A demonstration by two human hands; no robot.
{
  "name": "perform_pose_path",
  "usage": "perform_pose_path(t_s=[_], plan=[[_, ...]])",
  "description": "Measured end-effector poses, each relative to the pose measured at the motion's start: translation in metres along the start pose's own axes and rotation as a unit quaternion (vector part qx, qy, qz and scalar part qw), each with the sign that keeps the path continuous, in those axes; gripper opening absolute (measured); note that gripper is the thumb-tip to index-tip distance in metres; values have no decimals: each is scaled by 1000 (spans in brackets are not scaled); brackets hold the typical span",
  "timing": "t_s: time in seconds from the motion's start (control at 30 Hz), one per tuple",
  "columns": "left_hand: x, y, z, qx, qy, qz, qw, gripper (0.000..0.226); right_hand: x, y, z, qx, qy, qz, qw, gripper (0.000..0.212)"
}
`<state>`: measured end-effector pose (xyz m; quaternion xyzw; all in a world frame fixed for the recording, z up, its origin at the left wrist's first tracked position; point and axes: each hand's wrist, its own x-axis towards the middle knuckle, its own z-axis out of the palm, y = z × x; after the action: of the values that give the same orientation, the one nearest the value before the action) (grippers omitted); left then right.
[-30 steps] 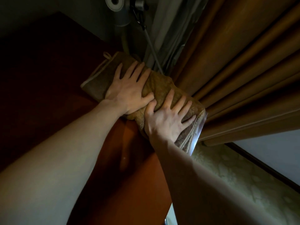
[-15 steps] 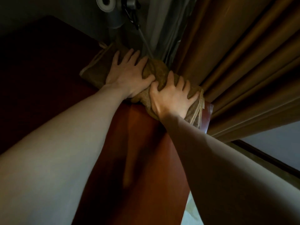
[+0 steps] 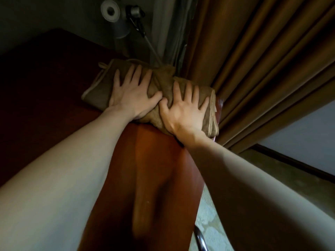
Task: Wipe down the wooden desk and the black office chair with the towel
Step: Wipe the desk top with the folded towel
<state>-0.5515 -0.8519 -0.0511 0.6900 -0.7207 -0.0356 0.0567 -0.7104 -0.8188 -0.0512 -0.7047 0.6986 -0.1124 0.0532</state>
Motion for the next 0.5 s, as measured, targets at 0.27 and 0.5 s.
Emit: perform_pose_path(t_s=[0.27, 0.5], plan=[[-57, 3, 5, 5, 19, -7, 1000, 95, -55, -2, -3, -7, -14, 7, 1000, 70], [-112, 9, 11, 5, 39, -16, 999, 94, -112, 1, -9, -3, -31, 1, 1000, 71]])
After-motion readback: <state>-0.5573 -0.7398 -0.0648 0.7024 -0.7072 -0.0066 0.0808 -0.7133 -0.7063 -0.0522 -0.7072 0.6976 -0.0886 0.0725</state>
